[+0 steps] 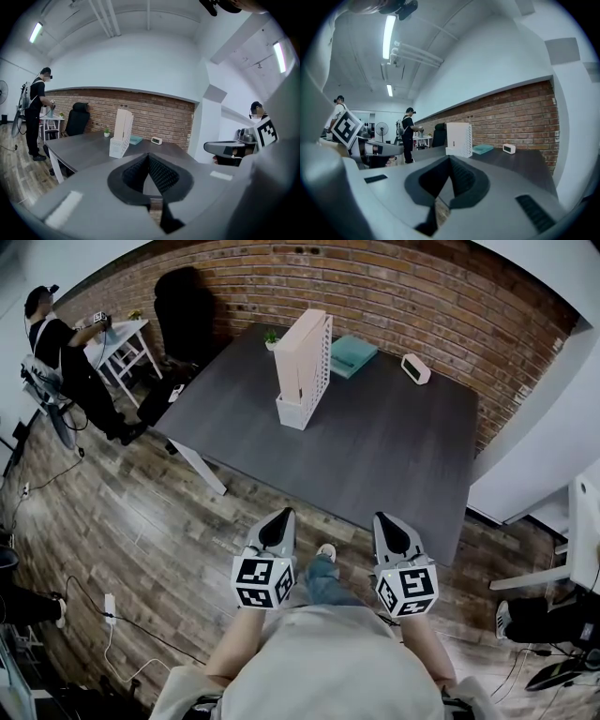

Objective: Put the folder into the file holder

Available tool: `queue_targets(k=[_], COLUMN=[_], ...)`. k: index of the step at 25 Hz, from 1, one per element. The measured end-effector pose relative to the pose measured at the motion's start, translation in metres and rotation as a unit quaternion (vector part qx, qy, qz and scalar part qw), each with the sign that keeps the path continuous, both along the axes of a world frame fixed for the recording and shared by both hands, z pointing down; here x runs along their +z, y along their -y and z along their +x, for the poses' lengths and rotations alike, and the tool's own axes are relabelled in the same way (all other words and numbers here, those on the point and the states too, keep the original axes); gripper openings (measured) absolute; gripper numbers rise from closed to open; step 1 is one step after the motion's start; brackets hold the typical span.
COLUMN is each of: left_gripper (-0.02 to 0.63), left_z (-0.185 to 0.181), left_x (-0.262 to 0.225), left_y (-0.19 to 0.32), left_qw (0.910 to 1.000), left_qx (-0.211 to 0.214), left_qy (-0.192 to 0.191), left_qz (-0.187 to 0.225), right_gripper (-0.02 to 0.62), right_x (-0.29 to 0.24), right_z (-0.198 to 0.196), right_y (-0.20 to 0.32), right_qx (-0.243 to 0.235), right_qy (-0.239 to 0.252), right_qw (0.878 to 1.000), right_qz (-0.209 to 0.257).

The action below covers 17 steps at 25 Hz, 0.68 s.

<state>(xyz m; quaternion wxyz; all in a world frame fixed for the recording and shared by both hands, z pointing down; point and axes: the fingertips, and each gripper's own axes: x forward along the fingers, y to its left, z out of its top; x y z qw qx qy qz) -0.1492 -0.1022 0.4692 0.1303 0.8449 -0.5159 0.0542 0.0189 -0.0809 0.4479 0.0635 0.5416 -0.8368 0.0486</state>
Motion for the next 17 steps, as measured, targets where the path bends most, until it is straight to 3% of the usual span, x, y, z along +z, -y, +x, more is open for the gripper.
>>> queue_targets(k=[17], left_gripper=[0.011], left_z=[0.0050], left_x=[0.0038], left_y=[-0.0013], left_qw=[1.0000], left_qx=[0.001], left_qy=[-0.001], left_qz=[0.000], right_gripper=[0.002], right_x=[0.0044], right_z=[-0.0053], right_y=[0.0067], right_qx=[-0.015], right_qy=[0.016], right_qw=[1.000], right_qz=[-0.005])
